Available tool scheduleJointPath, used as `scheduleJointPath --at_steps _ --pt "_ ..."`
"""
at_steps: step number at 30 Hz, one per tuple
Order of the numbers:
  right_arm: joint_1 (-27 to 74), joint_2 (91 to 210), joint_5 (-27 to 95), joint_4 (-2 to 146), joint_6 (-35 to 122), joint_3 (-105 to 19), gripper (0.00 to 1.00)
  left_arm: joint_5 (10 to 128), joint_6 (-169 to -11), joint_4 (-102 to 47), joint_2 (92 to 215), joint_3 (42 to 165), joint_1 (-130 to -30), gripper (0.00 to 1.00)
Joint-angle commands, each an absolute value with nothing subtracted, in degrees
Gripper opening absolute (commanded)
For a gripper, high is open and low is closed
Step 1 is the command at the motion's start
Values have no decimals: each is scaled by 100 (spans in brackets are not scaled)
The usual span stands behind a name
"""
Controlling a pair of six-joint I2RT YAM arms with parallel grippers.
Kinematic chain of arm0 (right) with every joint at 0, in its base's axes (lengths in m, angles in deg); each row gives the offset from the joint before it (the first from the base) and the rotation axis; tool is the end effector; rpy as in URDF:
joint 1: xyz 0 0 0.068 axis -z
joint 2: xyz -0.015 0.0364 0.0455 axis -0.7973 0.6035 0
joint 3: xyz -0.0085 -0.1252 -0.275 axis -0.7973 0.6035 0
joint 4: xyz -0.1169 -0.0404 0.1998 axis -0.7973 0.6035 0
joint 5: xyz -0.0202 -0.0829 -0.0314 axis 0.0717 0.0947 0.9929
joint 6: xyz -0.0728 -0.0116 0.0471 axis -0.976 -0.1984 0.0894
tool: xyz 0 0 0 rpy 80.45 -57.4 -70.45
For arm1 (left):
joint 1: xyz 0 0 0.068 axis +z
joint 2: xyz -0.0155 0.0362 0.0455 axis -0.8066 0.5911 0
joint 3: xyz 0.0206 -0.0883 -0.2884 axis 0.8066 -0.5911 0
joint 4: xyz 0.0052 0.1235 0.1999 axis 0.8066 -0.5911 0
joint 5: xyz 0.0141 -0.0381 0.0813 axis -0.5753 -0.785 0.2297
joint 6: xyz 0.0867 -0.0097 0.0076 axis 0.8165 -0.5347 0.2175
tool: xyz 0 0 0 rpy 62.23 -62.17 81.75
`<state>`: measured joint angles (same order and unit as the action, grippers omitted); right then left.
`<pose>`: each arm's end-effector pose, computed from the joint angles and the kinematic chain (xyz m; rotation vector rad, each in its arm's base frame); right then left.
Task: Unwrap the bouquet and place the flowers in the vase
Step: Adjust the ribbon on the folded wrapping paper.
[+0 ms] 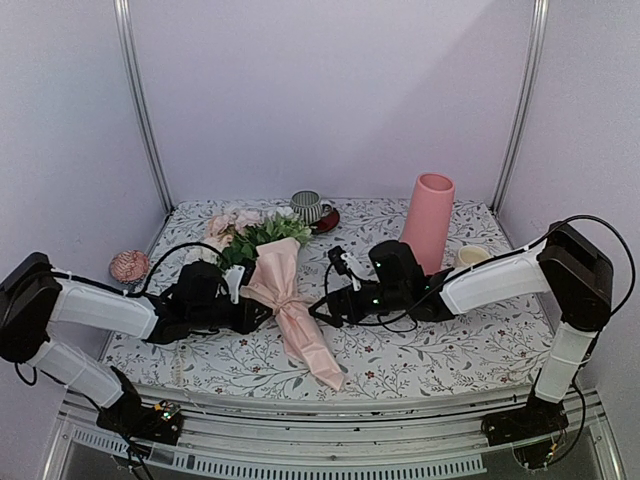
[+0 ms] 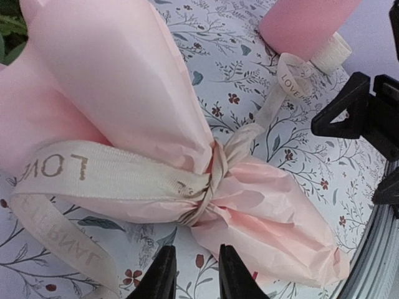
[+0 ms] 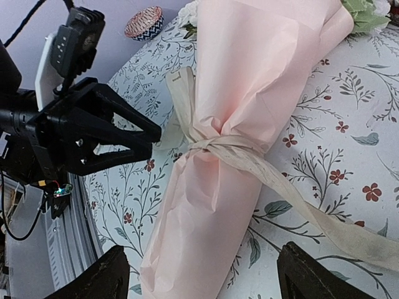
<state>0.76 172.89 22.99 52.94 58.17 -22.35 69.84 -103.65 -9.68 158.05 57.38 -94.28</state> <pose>0.2298 0.3348 0.2014 -0.7984 2.1247 1.0665 0.1990 -0.1829 0.1815 0.3797 2.2304 -0.7766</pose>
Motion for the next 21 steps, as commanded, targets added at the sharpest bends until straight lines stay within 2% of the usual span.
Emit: scheduleJointPath --at_steps 1,15,21 --pt "52 17399 2193 5050 5886 -2260 84 7013 -10365 -517 16090 5768 -9516 25" --pt "57 18111 1737 5077 6191 -2829 81 6945 -10172 -362 16482 5942 -9516 16" --pt "55 18358 1582 5196 6265 -3059 79 7027 -10011 -369 16510 6020 -9527 28"
